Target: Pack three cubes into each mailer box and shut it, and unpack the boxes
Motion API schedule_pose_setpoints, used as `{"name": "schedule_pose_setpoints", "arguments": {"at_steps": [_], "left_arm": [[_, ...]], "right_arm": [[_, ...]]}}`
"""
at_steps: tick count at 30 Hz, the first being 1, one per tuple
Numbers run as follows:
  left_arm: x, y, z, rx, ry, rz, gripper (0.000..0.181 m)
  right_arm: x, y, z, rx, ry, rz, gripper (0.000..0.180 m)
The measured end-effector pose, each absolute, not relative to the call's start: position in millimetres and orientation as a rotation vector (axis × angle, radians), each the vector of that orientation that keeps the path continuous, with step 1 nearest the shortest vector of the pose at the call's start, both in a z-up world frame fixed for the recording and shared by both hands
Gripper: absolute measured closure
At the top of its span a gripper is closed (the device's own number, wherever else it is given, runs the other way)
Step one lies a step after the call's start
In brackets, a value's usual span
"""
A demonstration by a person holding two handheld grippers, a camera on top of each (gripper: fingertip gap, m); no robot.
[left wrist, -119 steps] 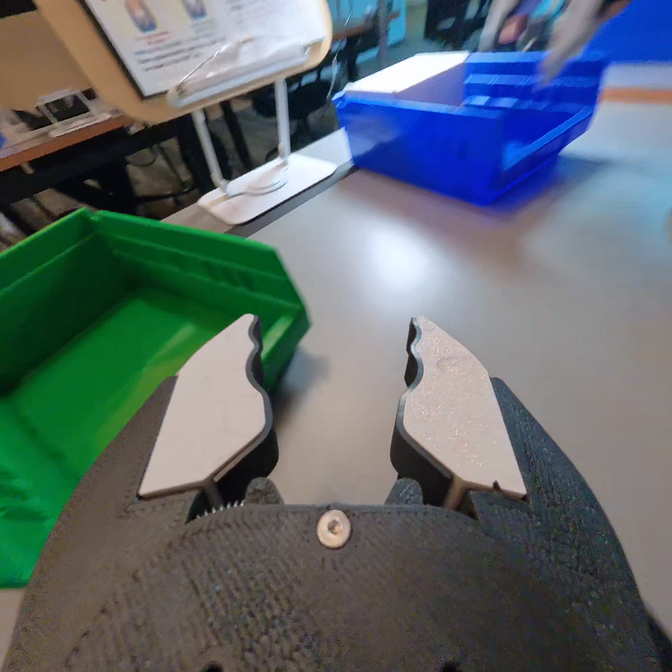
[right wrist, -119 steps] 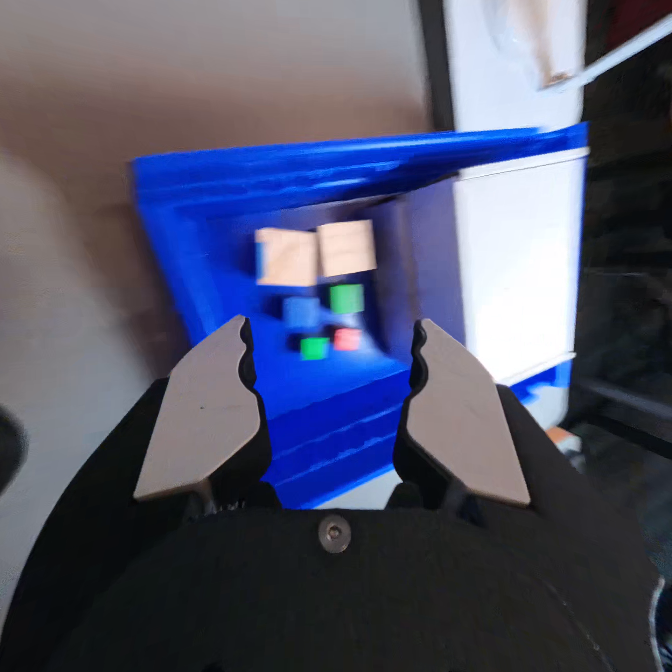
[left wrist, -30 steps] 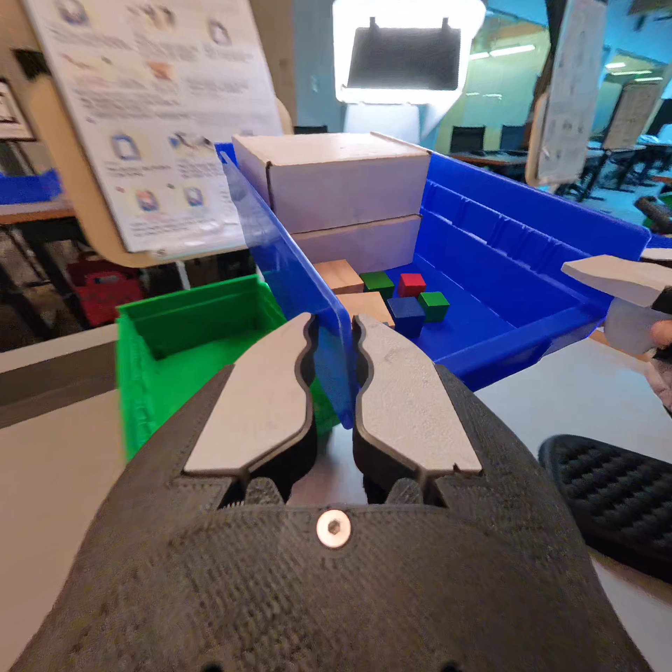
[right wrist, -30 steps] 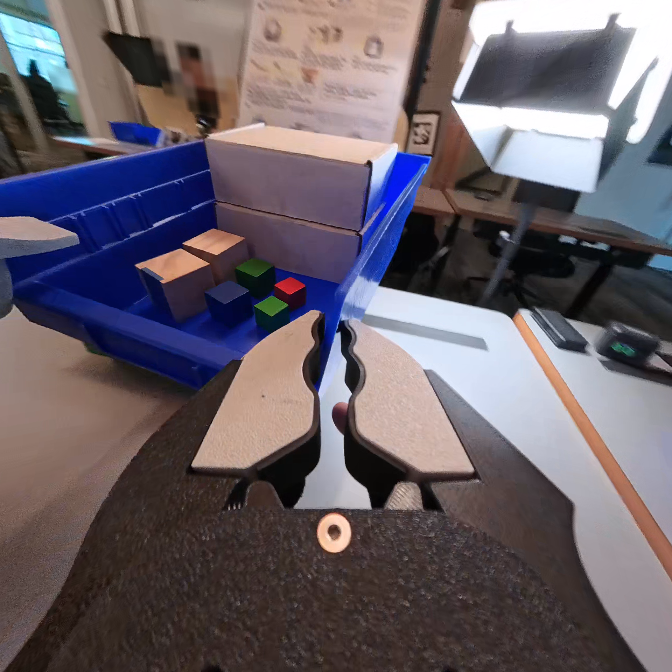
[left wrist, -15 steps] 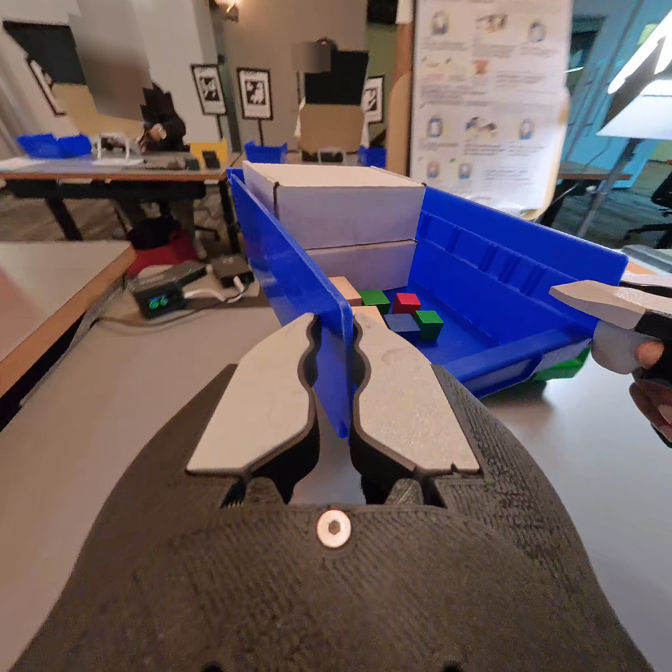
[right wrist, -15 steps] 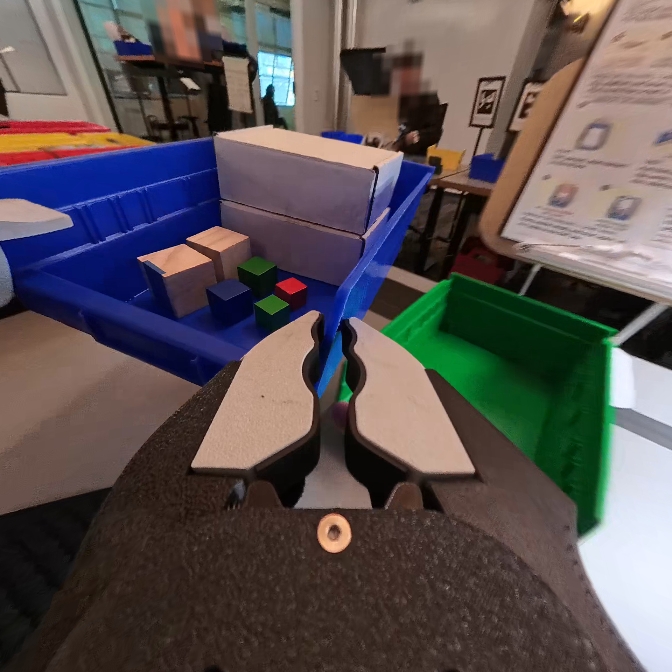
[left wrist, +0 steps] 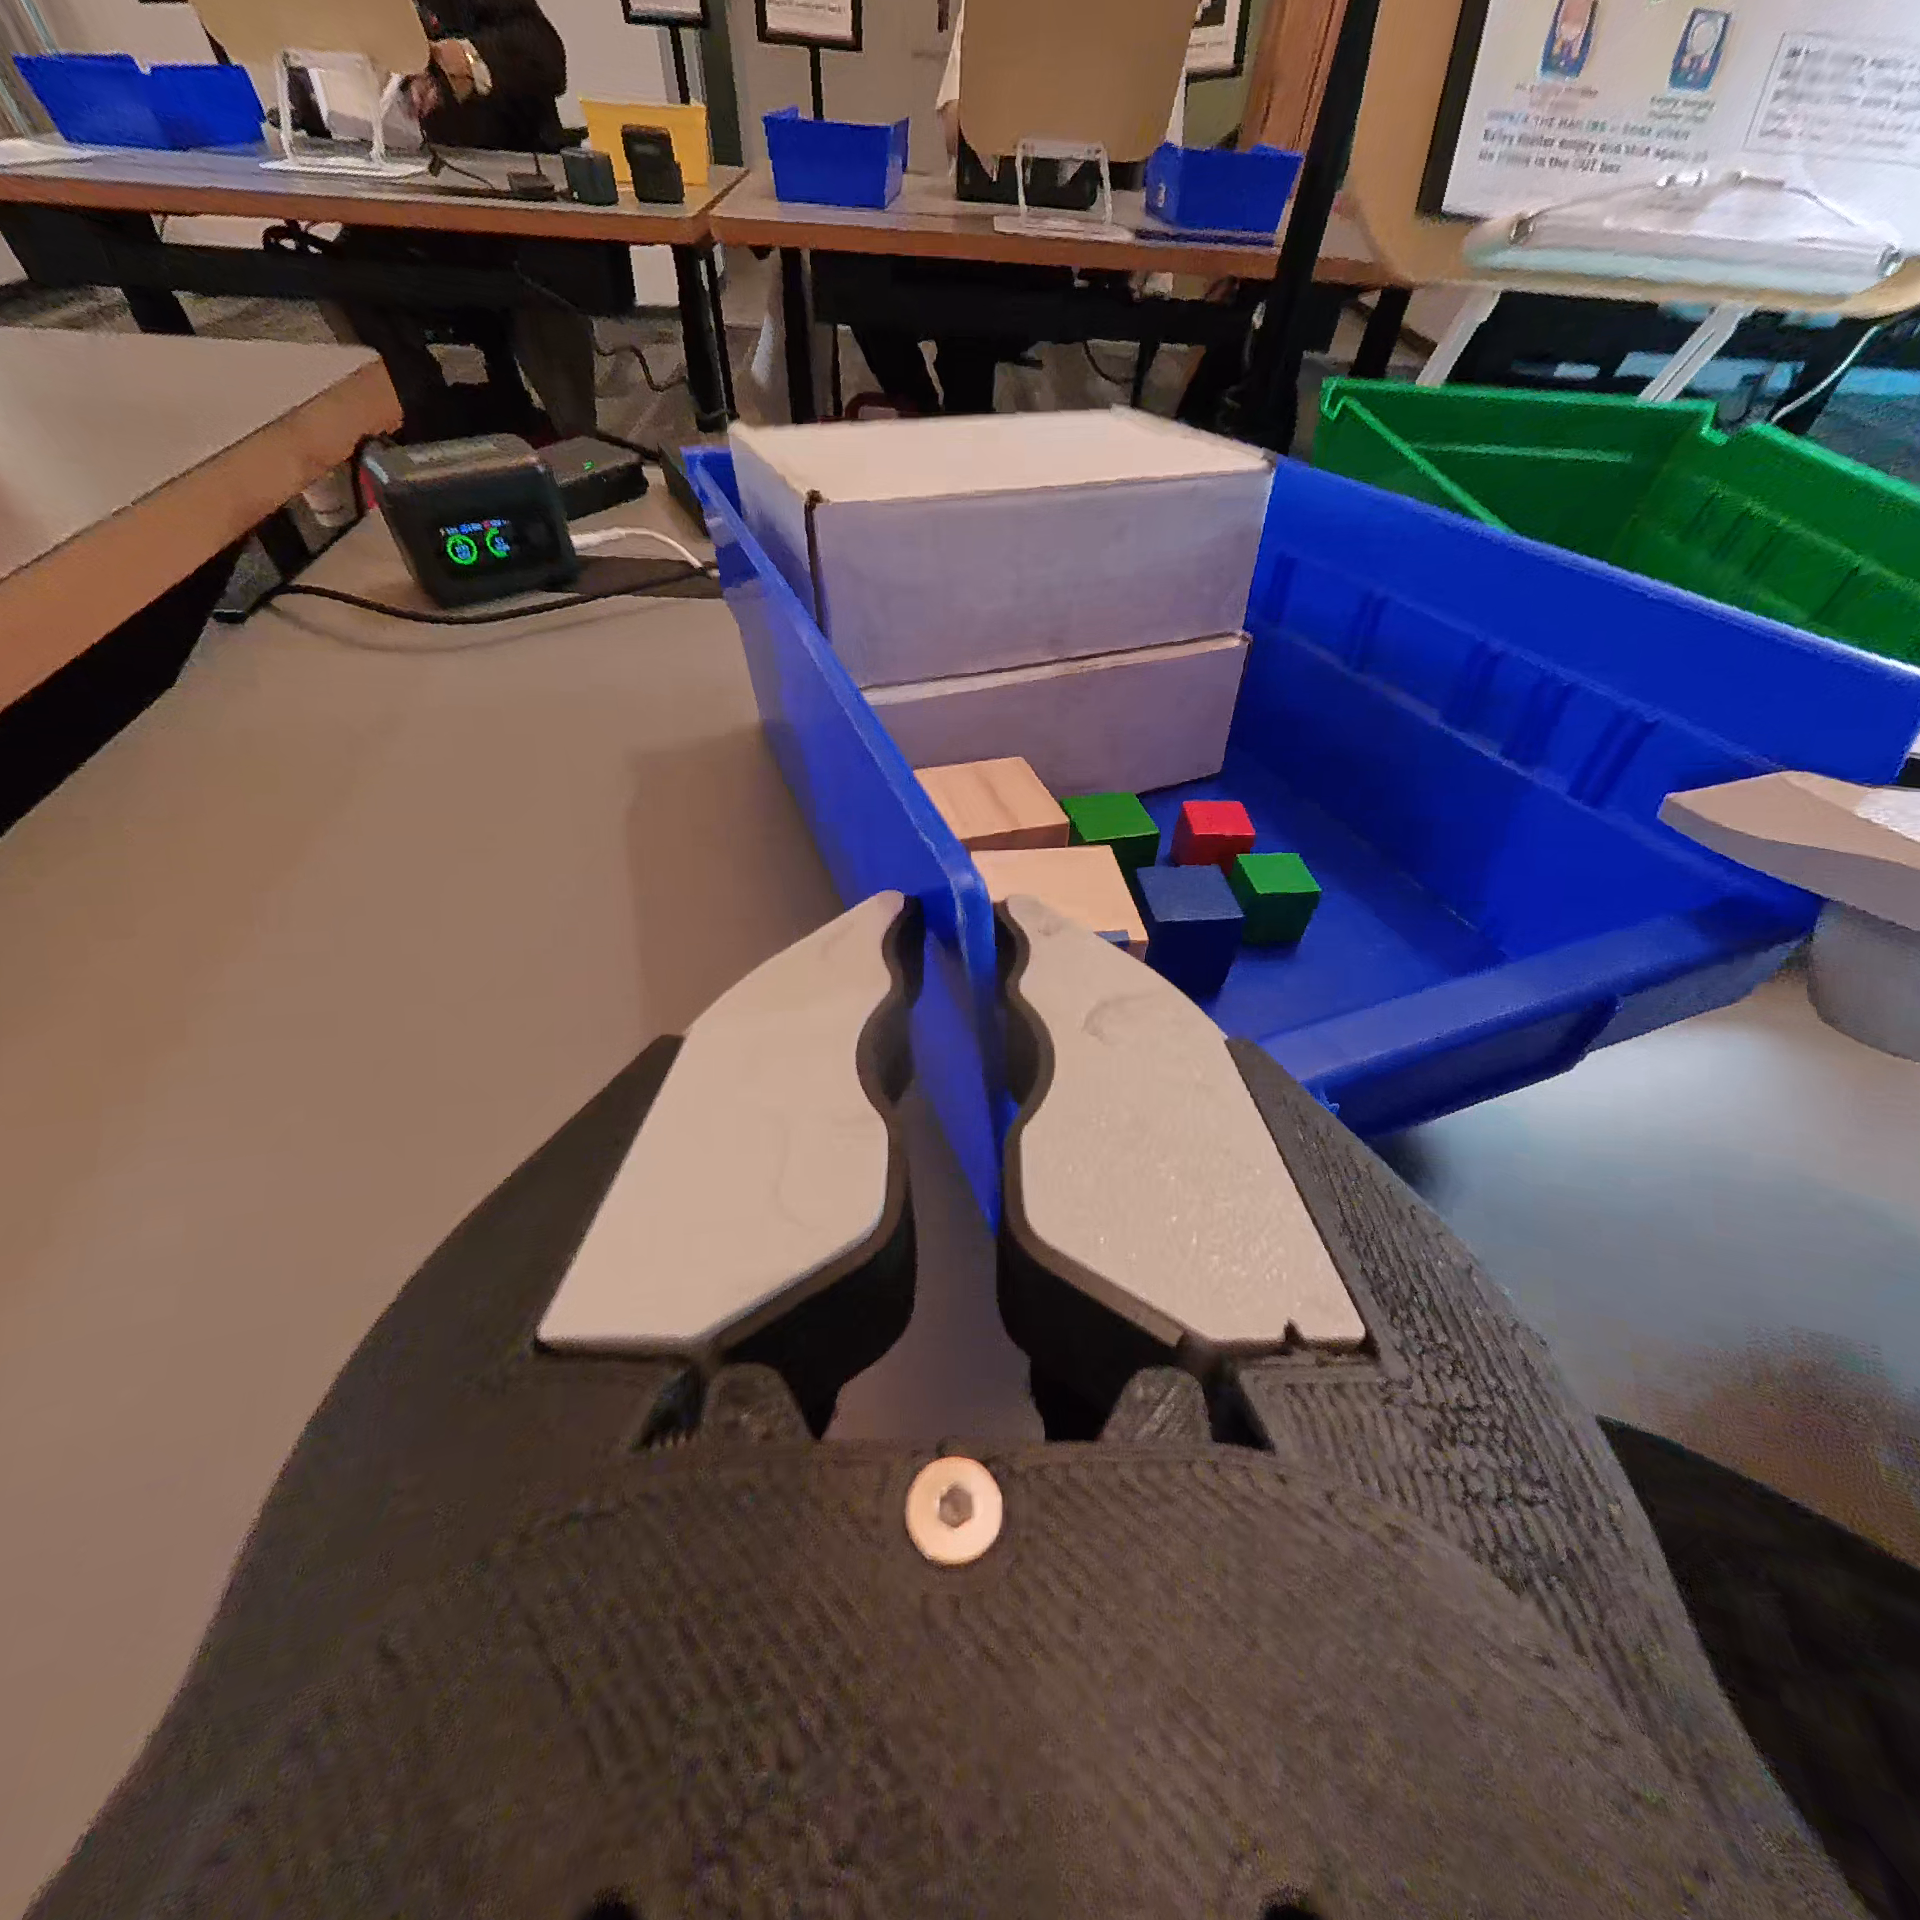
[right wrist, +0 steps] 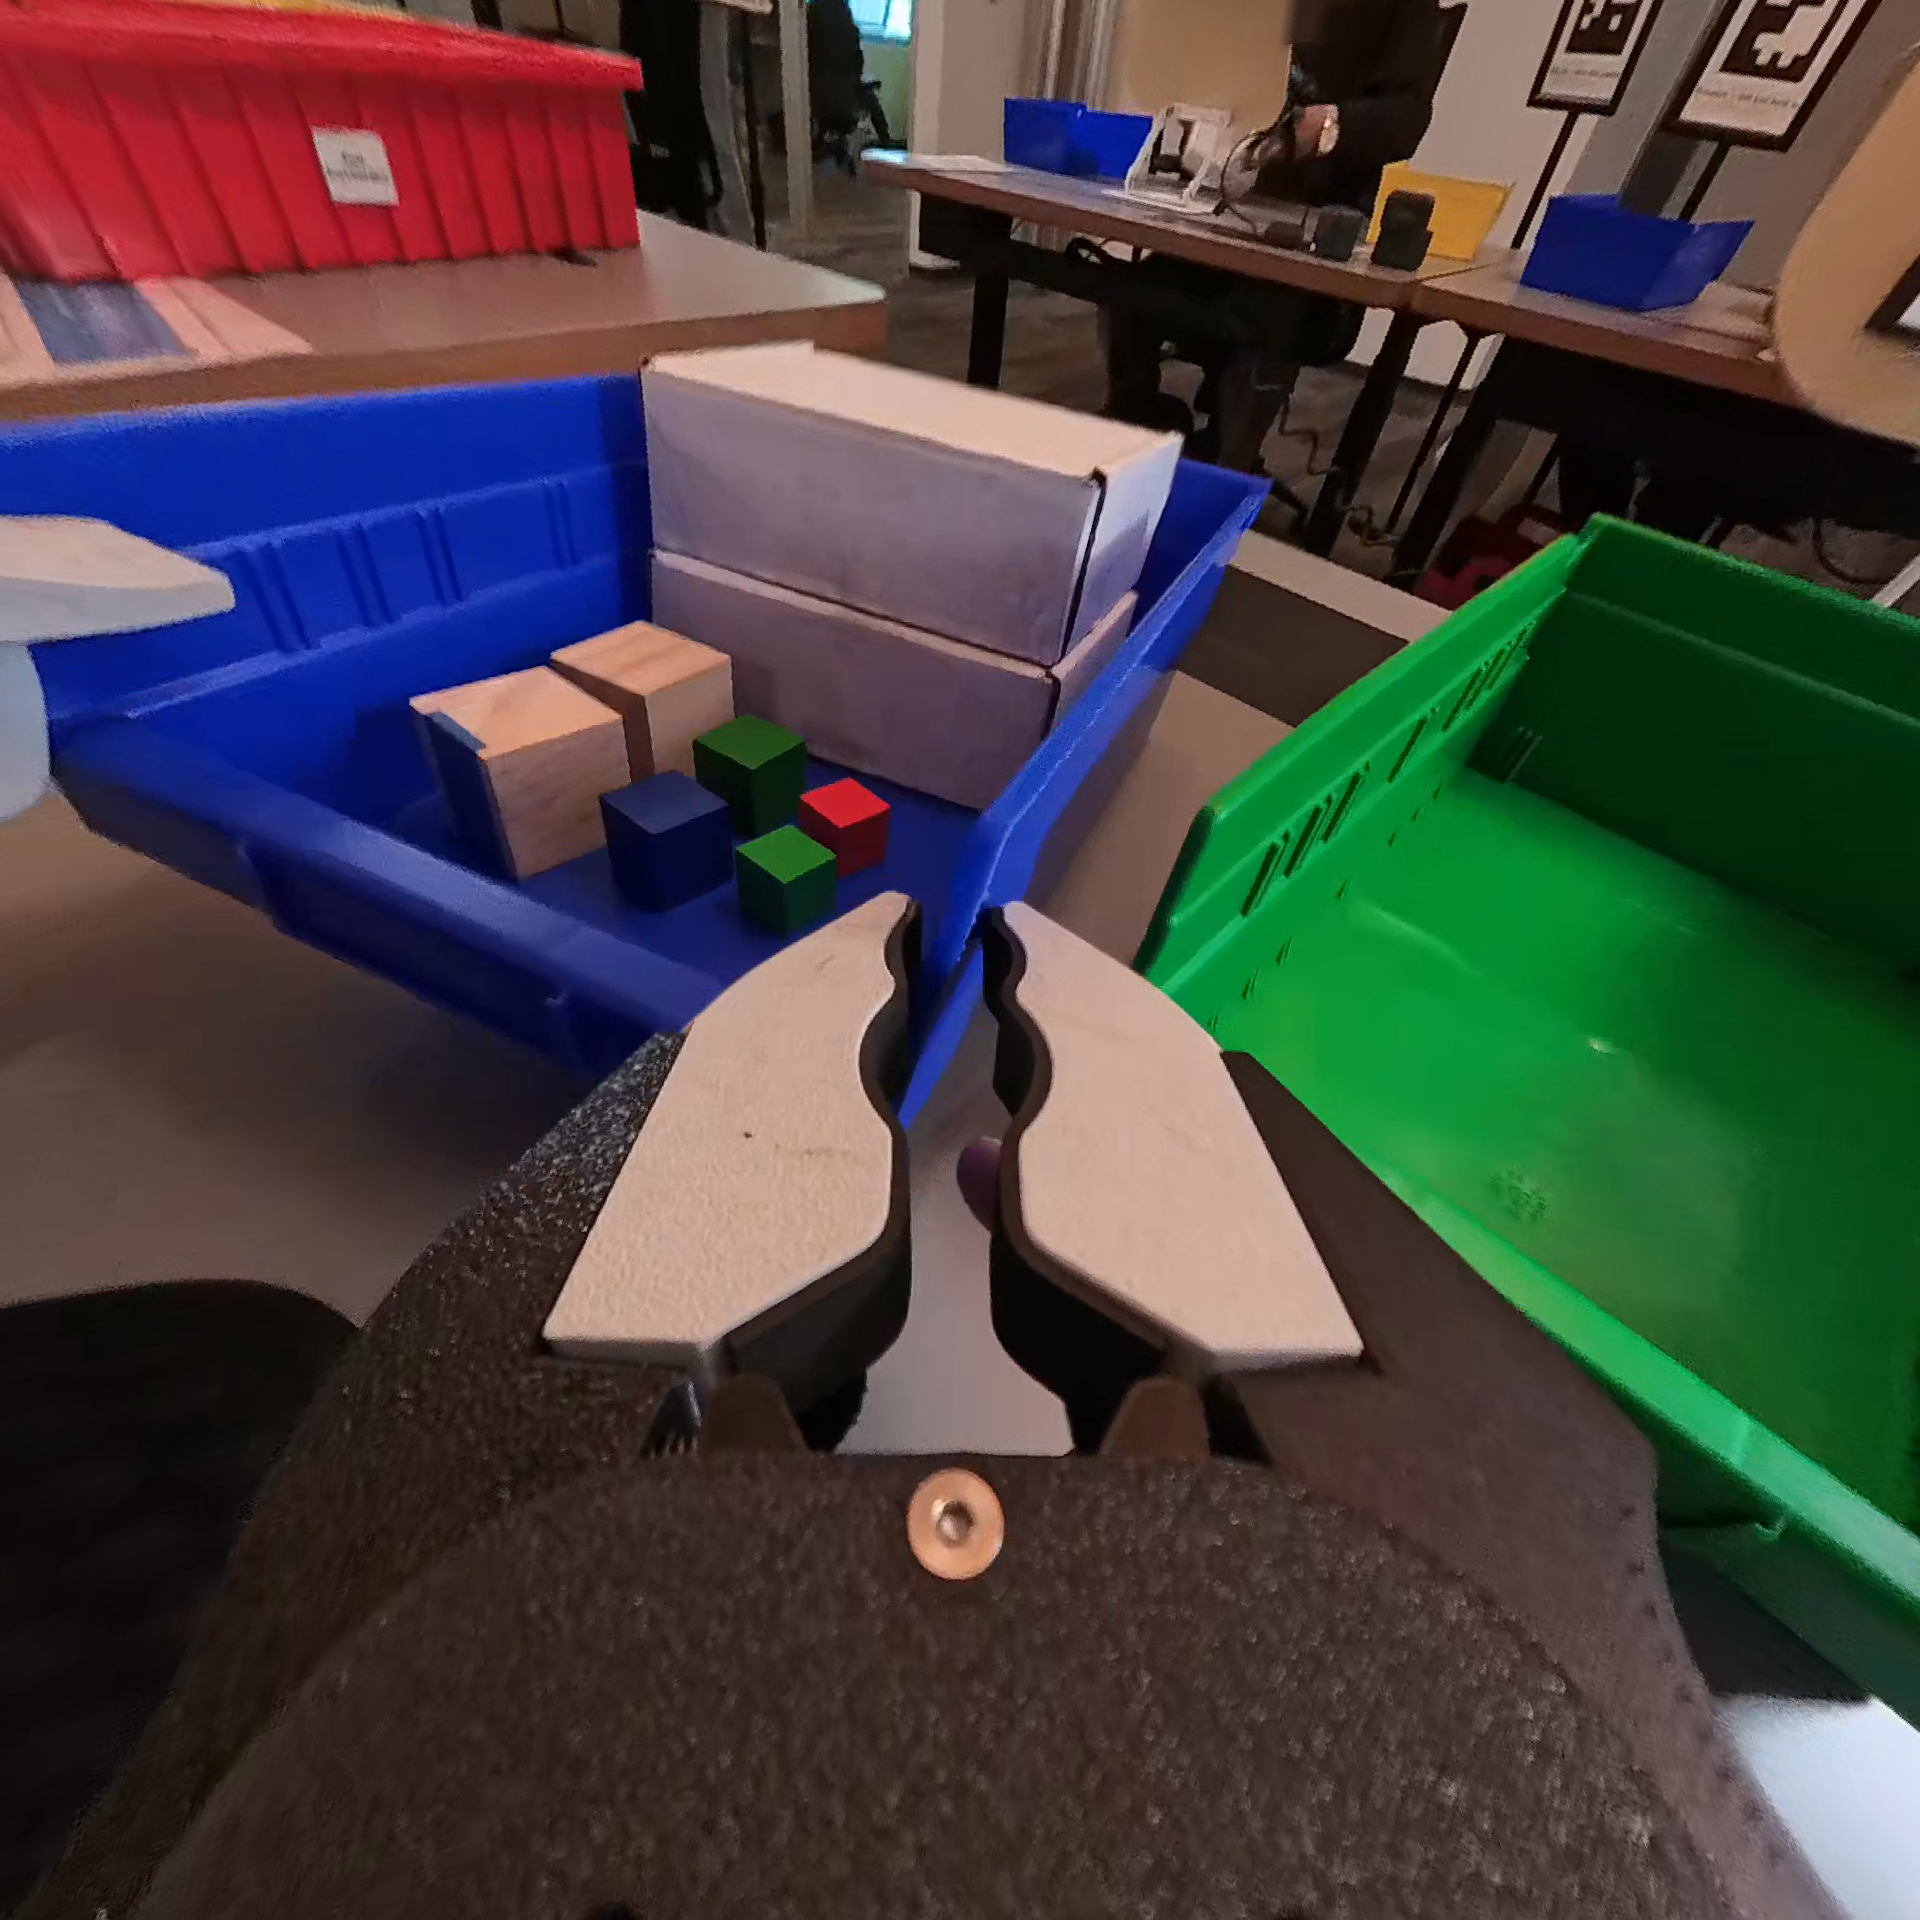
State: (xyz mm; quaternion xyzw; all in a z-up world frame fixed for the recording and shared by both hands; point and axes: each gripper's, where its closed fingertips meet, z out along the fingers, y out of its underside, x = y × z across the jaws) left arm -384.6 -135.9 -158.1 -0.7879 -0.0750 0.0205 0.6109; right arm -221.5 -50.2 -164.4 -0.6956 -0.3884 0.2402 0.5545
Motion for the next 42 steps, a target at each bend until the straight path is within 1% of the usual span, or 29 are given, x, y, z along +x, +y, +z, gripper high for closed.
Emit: {"name": "schedule_pose_setpoints", "arguments": {"at_steps": [2, 3, 4, 6, 7, 10, 13, 16, 19, 21, 22, 23, 24, 28, 30, 33, 36, 42], "left_arm": [[-384.1, -133.1, -170.5, -1.847, -0.152, 0.051, 0.171], [-382.4, -132.1, -175.6, -1.855, -0.130, 0.050, 0.170], [-380.5, -131.2, -180.2, -1.865, -0.101, 0.056, 0.166], [-377.2, -130.7, -179.4, -1.860, -0.038, 0.068, 0.149], [-378.2, -132.7, -169.8, -1.829, -0.023, 0.083, 0.143], [-379.1, -143.4, -127.2, -1.726, 0.055, 0.139, 0.136], [-350.5, -144.6, -108.3, -1.760, 0.265, 0.120, 0.129], [-314.0, -137.3, -121.7, -1.853, 0.483, 0.094, 0.123], [-285.2, -126.1, -156.8, -1.980, 0.654, 0.087, 0.111], [-272.2, -116.5, -180.7, -2.042, 0.748, 0.094, 0.109], [-267.5, -112.3, -192.1, -2.074, 0.794, 0.100, 0.107], [-264.2, -108.5, -202.3, -2.106, 0.838, 0.110, 0.106], [-262.7, -105.1, -211.1, -2.134, 0.881, 0.128, 0.105], [-268.5, -92.7, -235.5, -2.218, 1.009, 0.226, 0.105], [-269.6, -89.5, -242.8, -2.239, 1.052, 0.229, 0.113], [-268.9, -87.2, -247.1, -2.217, 1.133, 0.251, 0.123], [-264.3, -86.6, -249.1, -2.171, 1.205, 0.276, 0.144], [-260.7, -77.7, -249.8, -2.129, 1.274, 0.289, 0.148]], "right_arm": [[-219.6, -50.1, -177.1, -1.674, -0.966, 0.573, 0.167], [-218.4, -51.5, -182.8, -1.691, -0.996, 0.595, 0.163], [-217.1, -55.1, -189.0, -1.713, -1.049, 0.615, 0.157], [-209.5, -63.8, -182.6, -1.682, -1.106, 0.679, 0.156], [-201.2, -64.7, -175.1, -1.659, -1.127, 0.677, 0.154], [-169.4, -51.3, -152.8, -1.649, -1.175, 0.632, 0.132], [-141.0, -24.2, -157.8, -1.706, -1.323, 0.454, 0.116], [-126.0, 2.7, -189.0, -1.753, -1.521, 0.234, 0.113], [-127.2, 13.1, -222.3, -1.780, -1.662, 0.143, 0.115], [-128.0, 21.2, -237.1, -1.771, -1.699, 0.057, 0.120], [-126.4, 26.3, -240.0, -1.751, -1.713, -0.001, 0.129], [-124.2, 27.1, -242.3, -1.758, -1.732, -0.023, 0.133], [-123.4, 24.6, -242.7, -1.773, -1.744, -0.004, 0.134], [-110.6, 12.1, -243.9, -1.733, -1.803, 0.022, 0.143], [-98.0, 3.4, -243.7, -1.734, -1.811, 0.038, 0.147], [-69.0, -1.1, -244.5, -1.741, -1.779, -0.001, 0.149], [-33.2, -1.9, -244.3, -1.763, -1.747, -0.046, 0.150], [49.1, 5.1, -243.9, -1.811, -1.746, -0.181, 0.150]]}}
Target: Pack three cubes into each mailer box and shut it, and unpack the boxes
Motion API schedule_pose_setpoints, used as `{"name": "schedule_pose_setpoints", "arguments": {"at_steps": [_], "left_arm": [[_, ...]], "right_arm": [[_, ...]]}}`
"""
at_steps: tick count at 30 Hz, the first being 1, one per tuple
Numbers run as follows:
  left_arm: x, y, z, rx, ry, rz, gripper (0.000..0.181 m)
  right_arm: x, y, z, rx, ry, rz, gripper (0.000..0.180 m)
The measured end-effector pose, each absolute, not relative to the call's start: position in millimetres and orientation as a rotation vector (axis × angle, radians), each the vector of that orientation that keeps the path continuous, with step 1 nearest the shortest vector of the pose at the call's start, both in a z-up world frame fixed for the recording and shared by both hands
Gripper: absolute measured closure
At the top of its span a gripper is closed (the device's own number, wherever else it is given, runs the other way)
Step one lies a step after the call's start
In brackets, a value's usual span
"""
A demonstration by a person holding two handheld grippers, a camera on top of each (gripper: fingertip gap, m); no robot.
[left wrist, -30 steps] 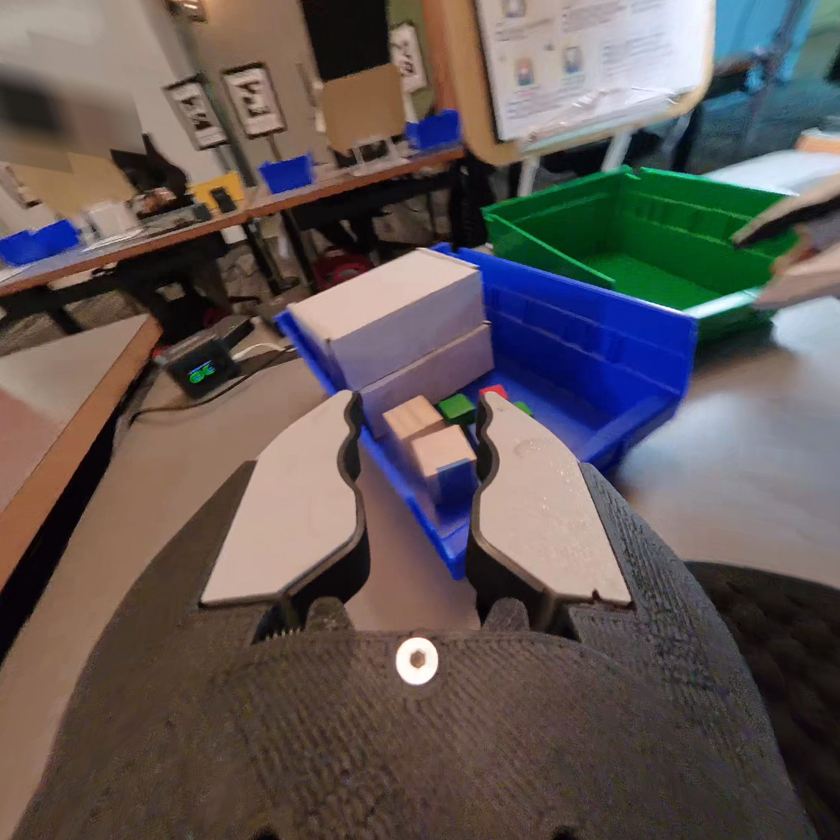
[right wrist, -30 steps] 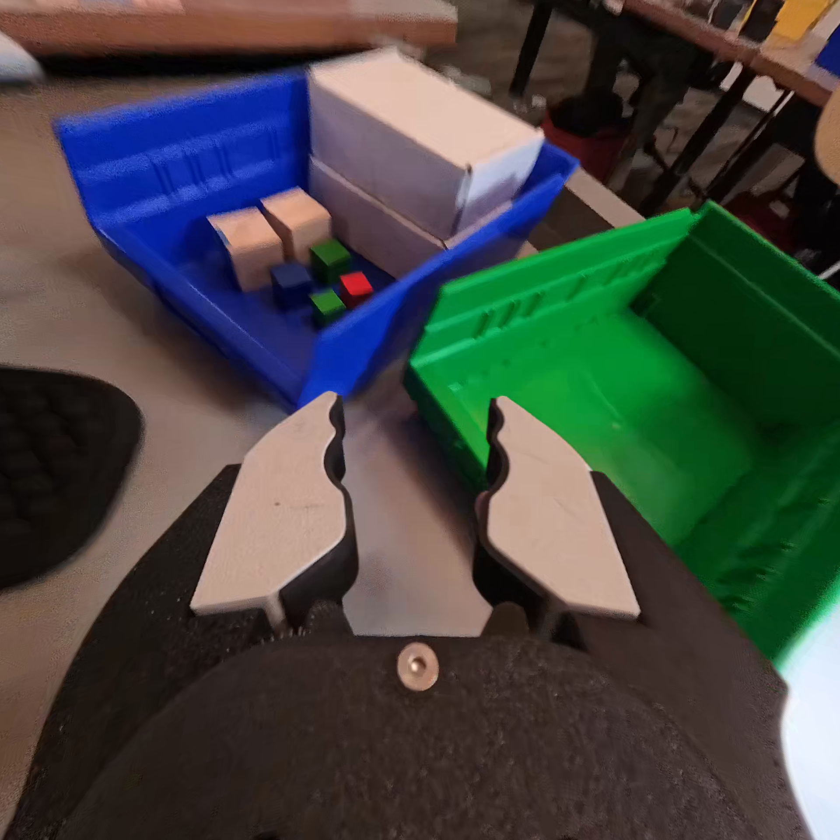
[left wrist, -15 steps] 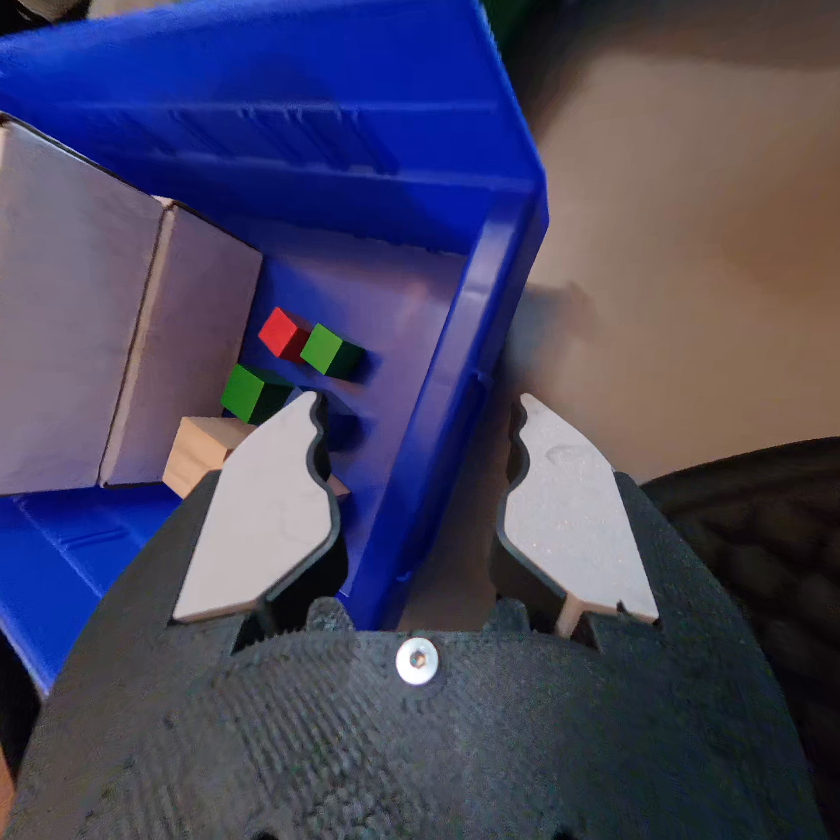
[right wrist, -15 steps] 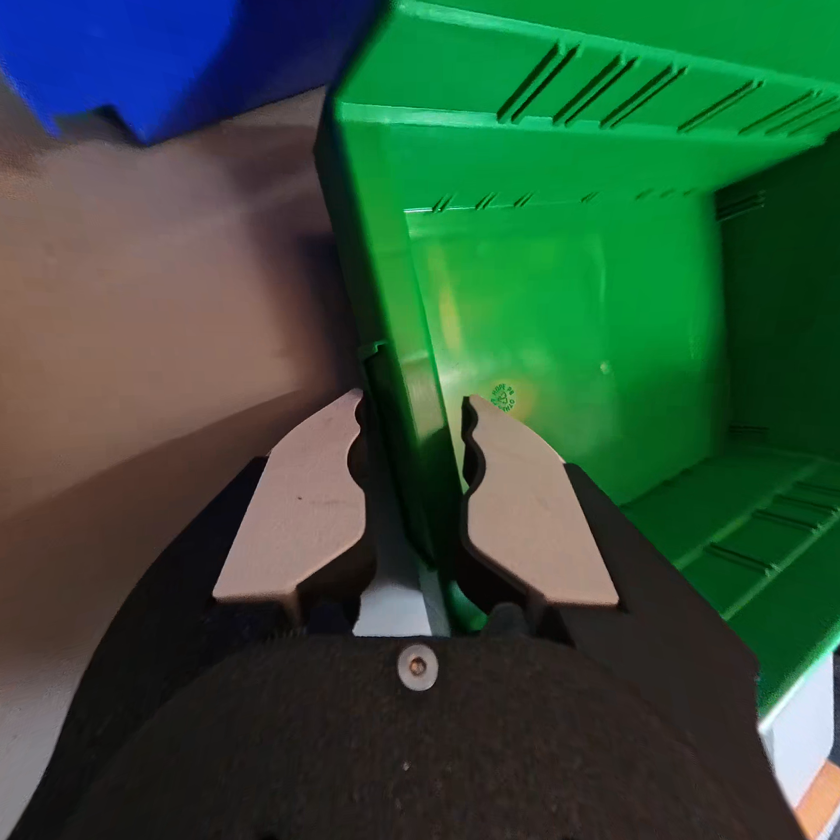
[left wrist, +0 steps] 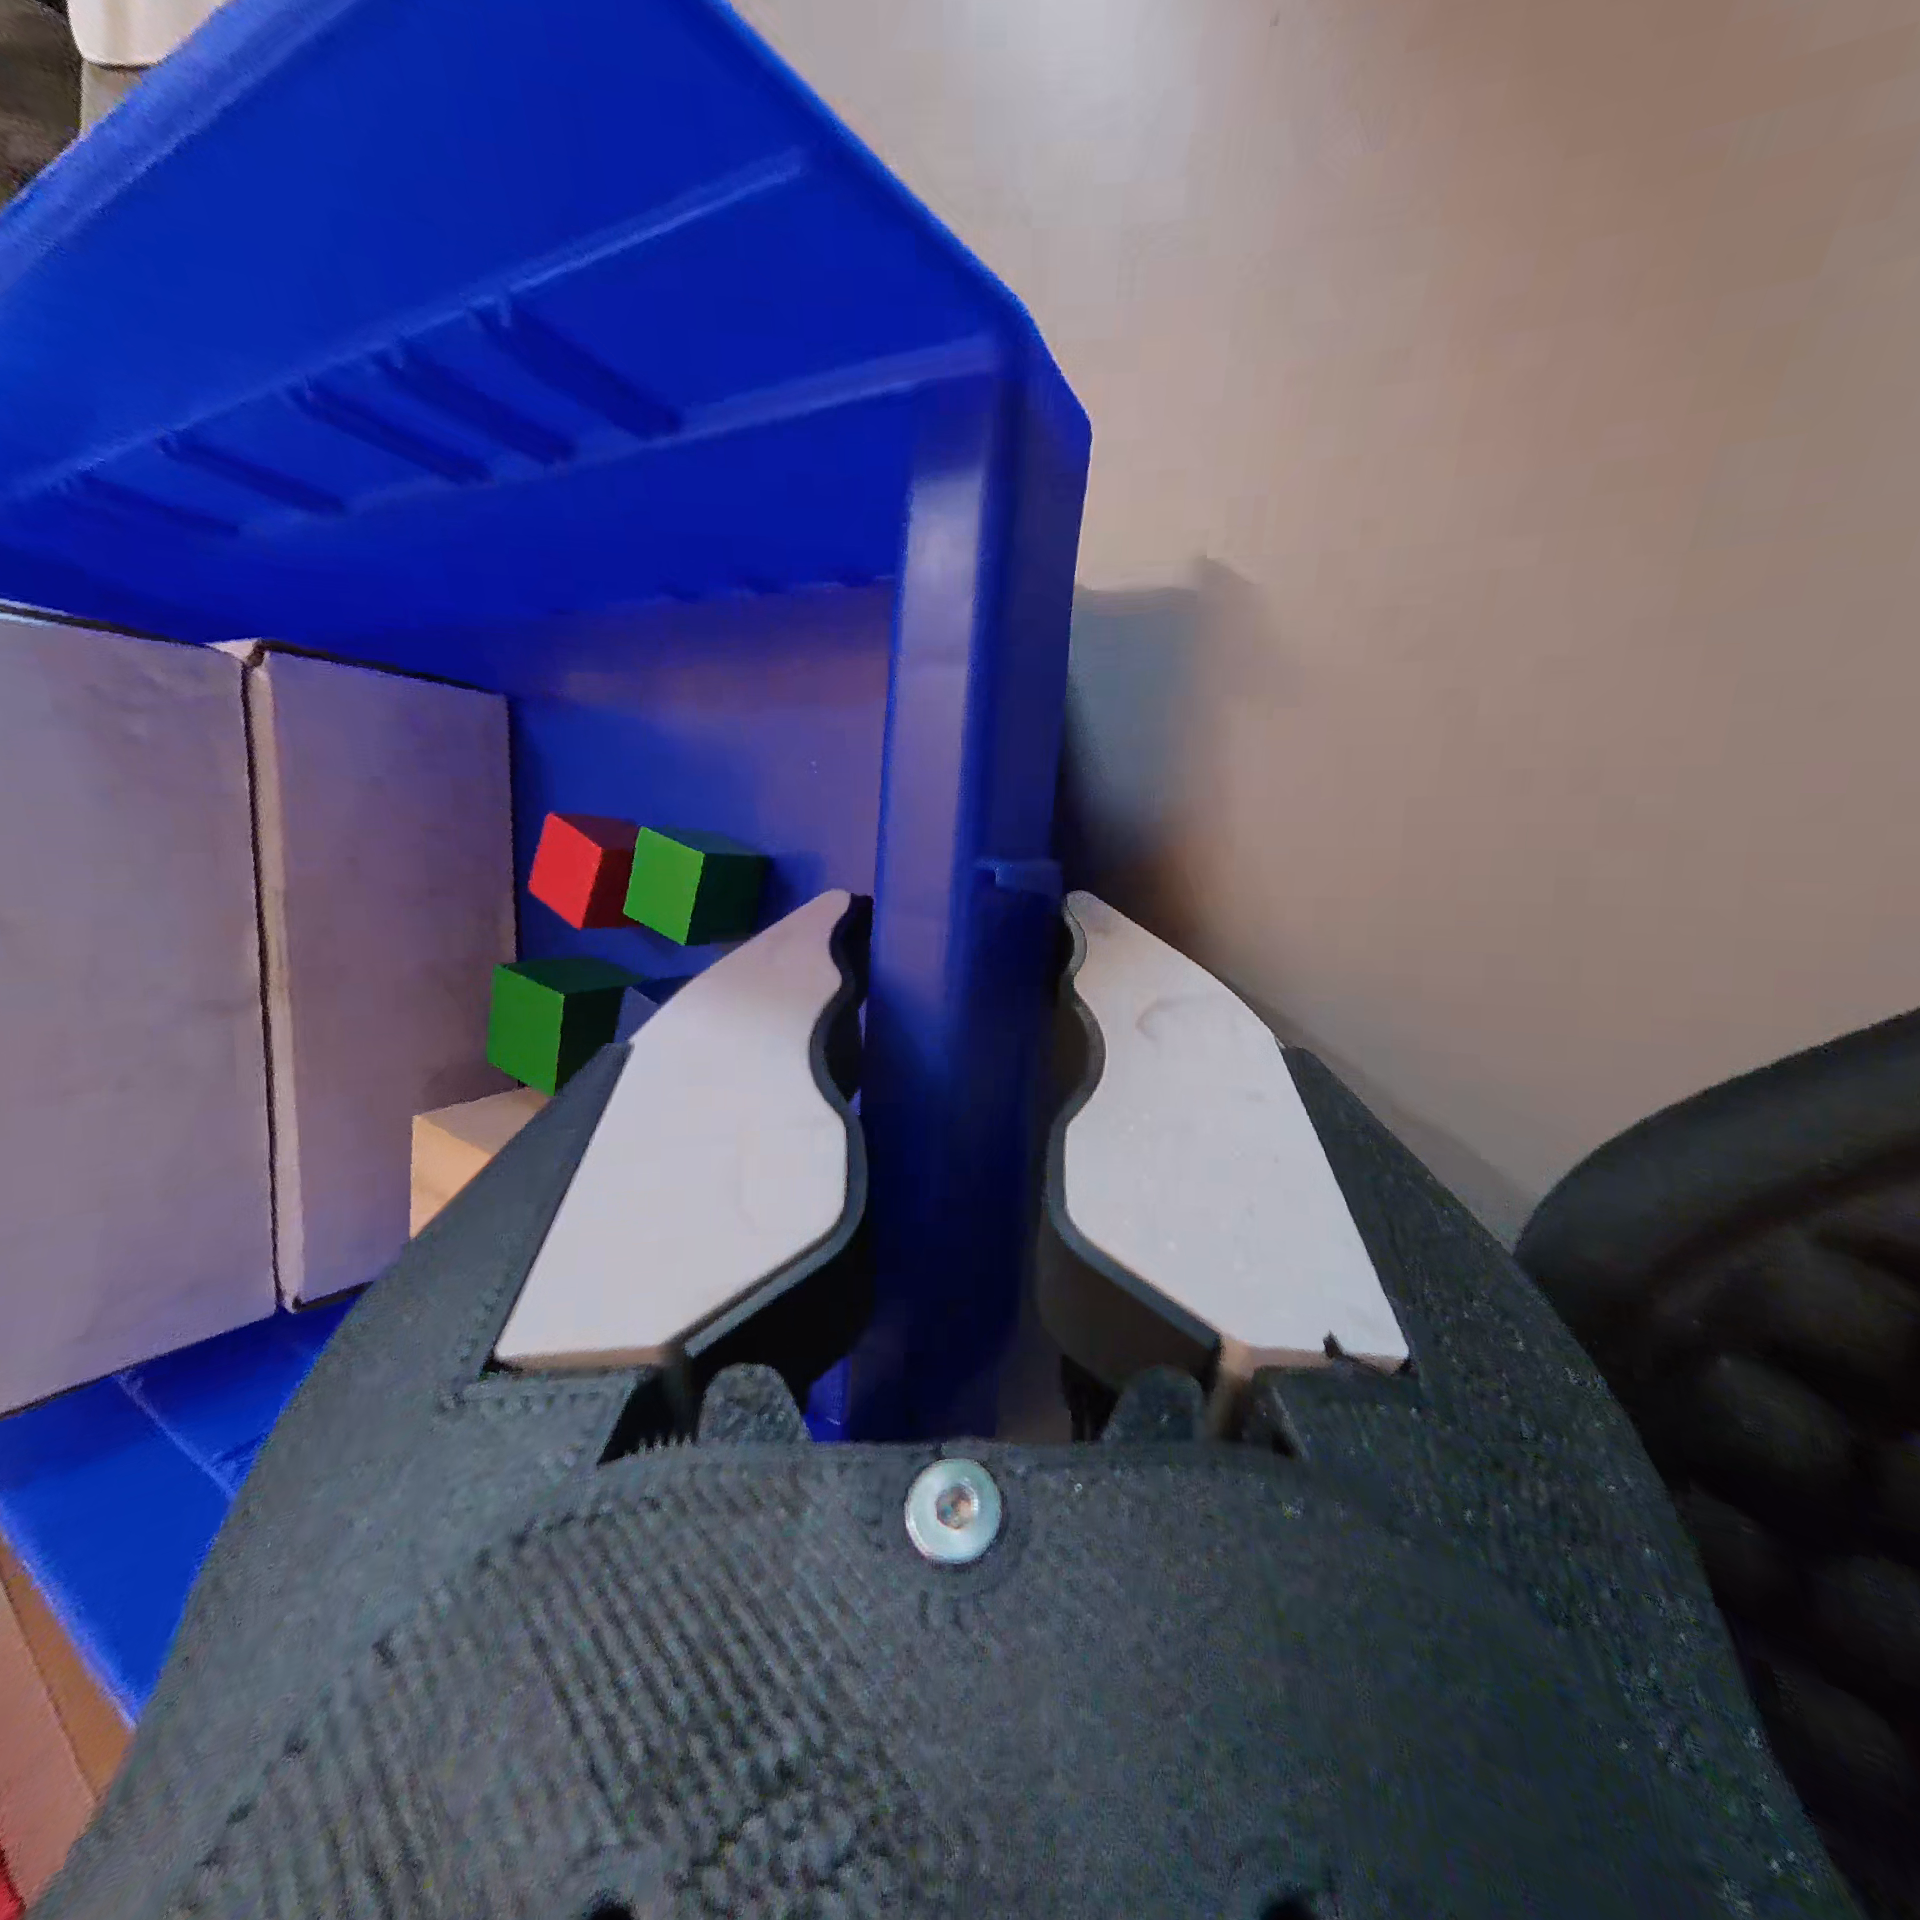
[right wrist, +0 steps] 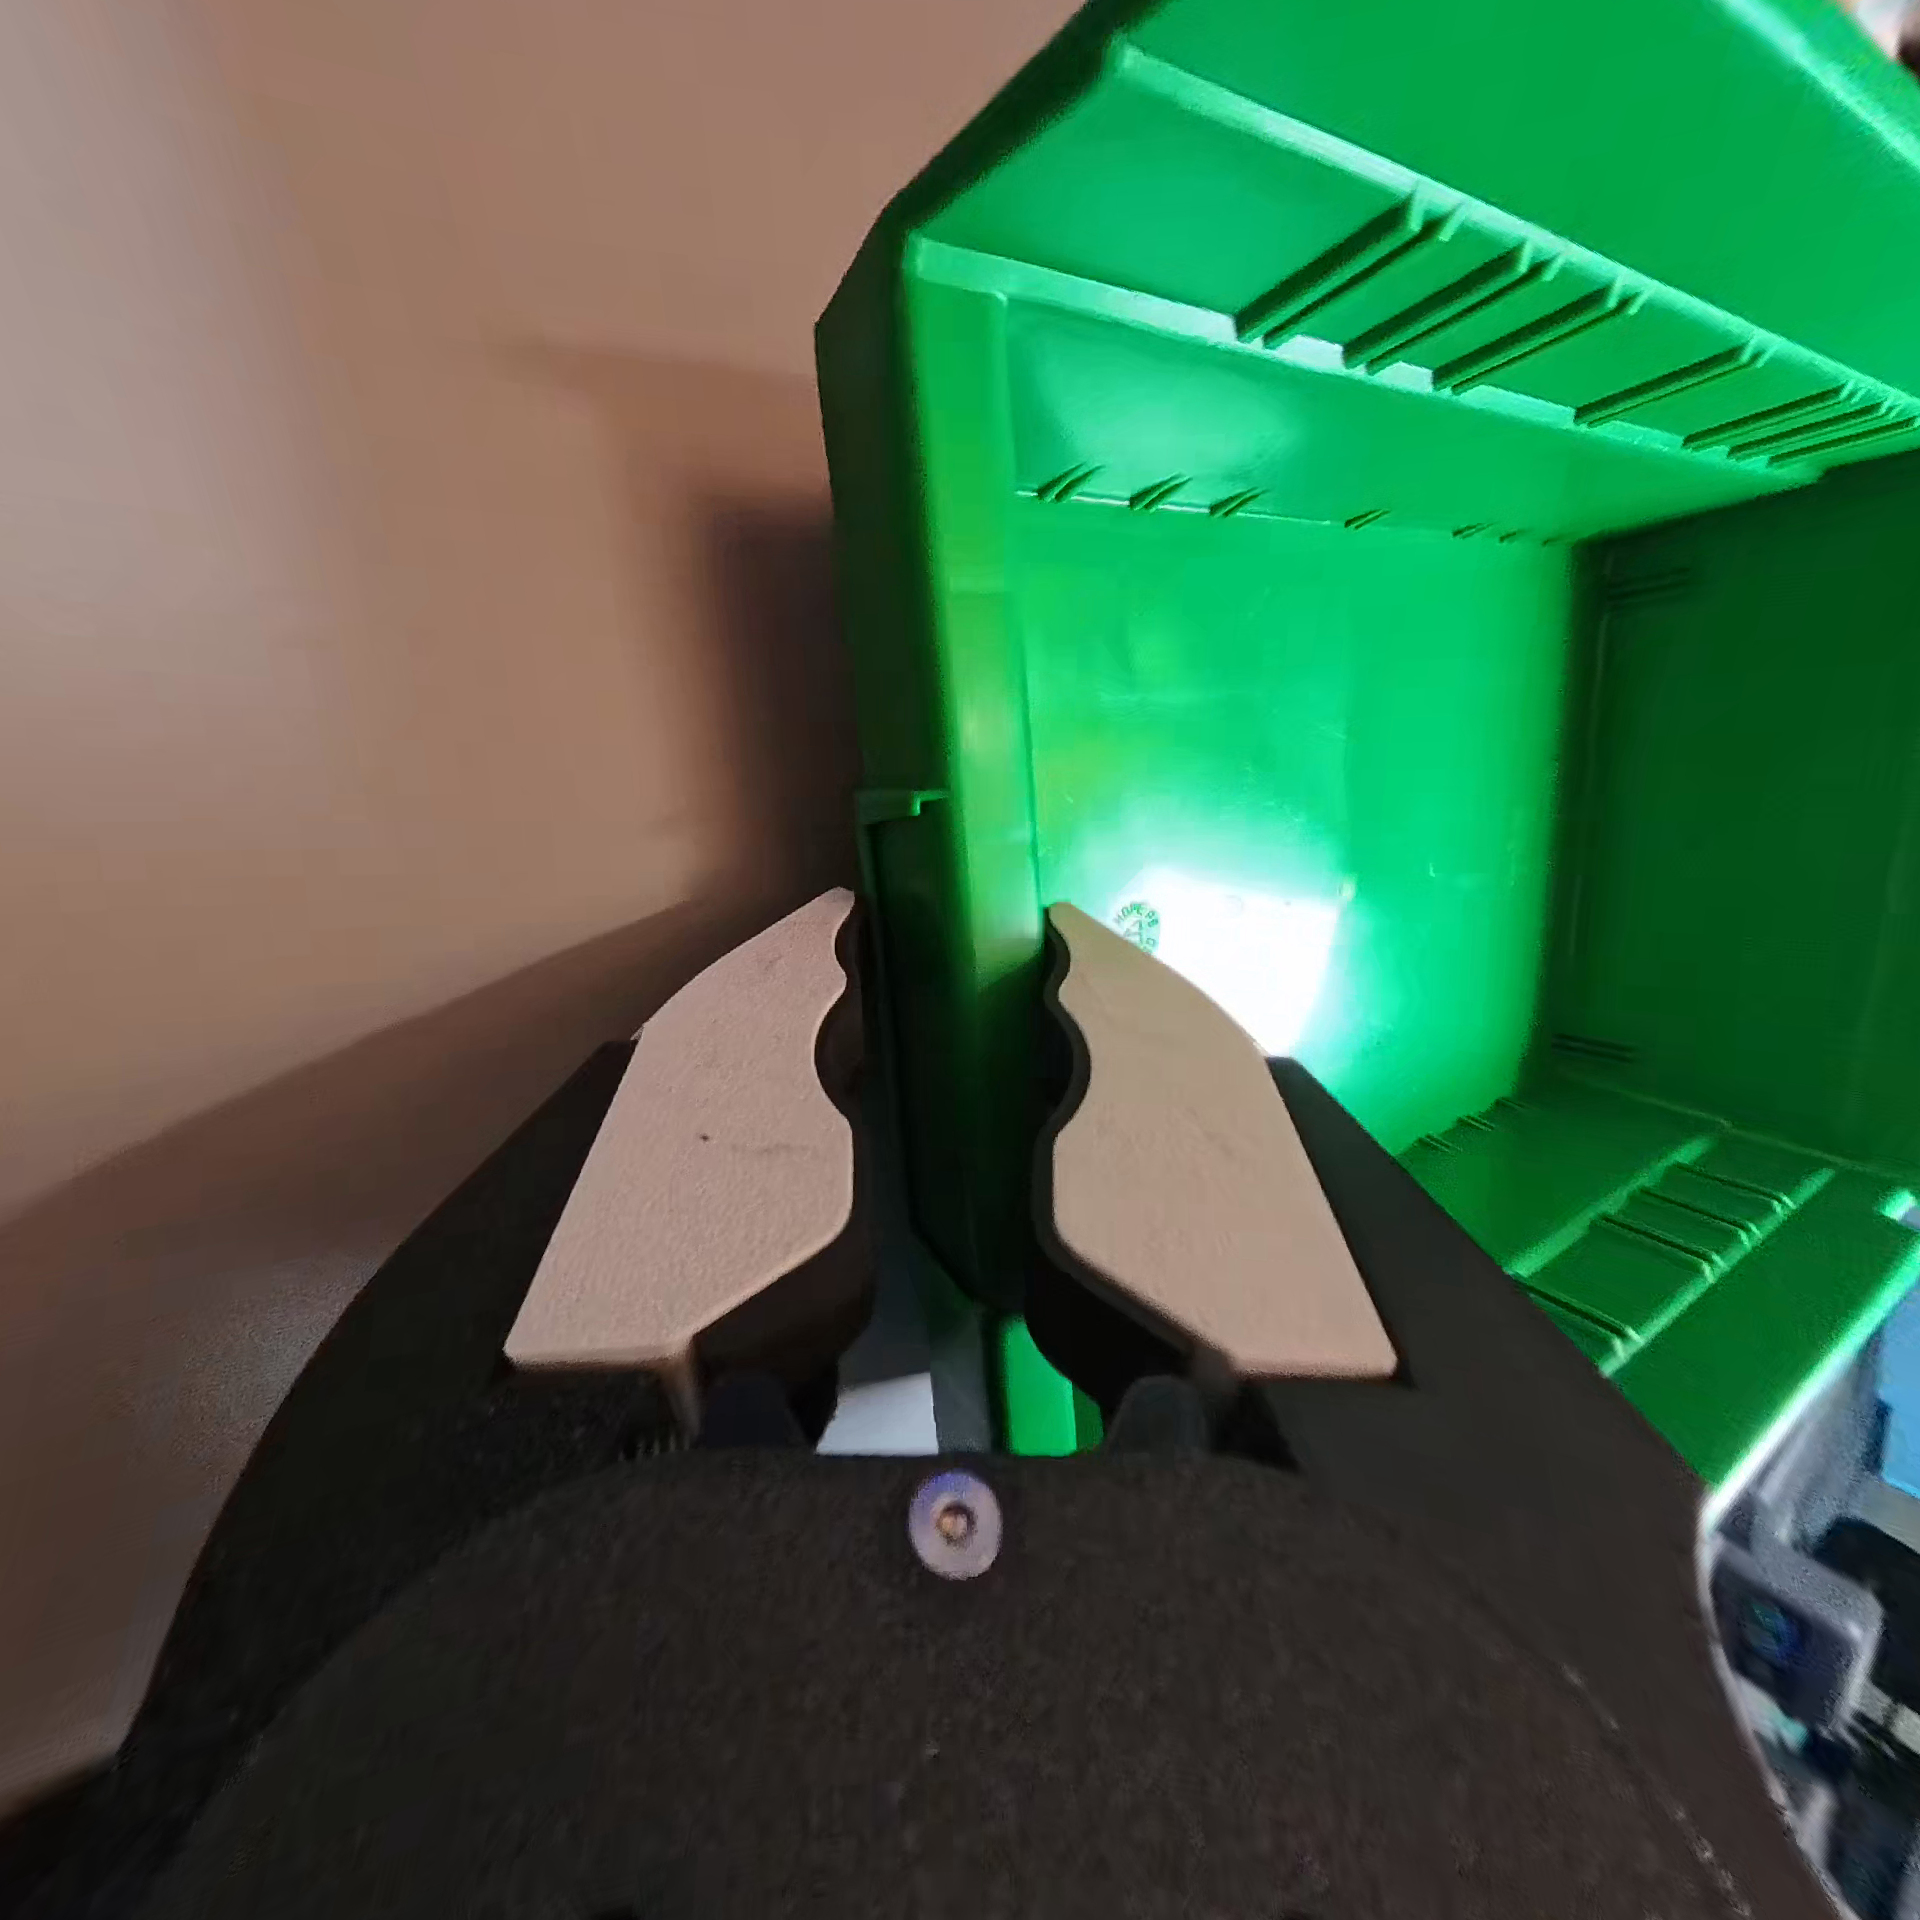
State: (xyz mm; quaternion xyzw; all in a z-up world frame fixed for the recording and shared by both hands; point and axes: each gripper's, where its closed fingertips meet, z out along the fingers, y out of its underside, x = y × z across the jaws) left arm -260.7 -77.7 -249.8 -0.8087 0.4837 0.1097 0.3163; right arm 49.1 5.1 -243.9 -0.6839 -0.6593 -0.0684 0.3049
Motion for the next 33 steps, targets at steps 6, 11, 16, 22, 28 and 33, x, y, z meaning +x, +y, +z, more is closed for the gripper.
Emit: {"name": "schedule_pose_setpoints", "arguments": {"at_steps": [6, 11, 16, 22, 28, 33], "left_arm": [[-256.7, -58.4, -250.4, -2.119, 1.326, 0.295, 0.150], [-260.4, -36.0, -250.8, -2.119, 1.336, 0.278, 0.150], [-268.4, -14.3, -251.1, -2.132, 1.320, 0.276, 0.150], [-276.8, 2.4, -251.1, -2.138, 1.311, 0.279, 0.150], [-282.3, 12.2, -250.5, -2.130, 1.300, 0.301, 0.149], [-287.0, 15.8, -249.8, -2.098, 1.305, 0.363, 0.149]], "right_arm": [[121.8, 26.9, -244.4, -1.897, -1.730, -0.254, 0.150], [164.6, 50.6, -244.8, -1.932, -1.729, -0.305, 0.150], [195.9, 73.8, -245.4, -1.967, -1.738, -0.349, 0.149], [216.4, 93.8, -245.9, -1.984, -1.744, -0.364, 0.149], [220.9, 102.0, -245.9, -1.985, -1.734, -0.370, 0.148], [217.2, 100.1, -237.8, -1.997, -1.590, -0.302, 0.141]]}}
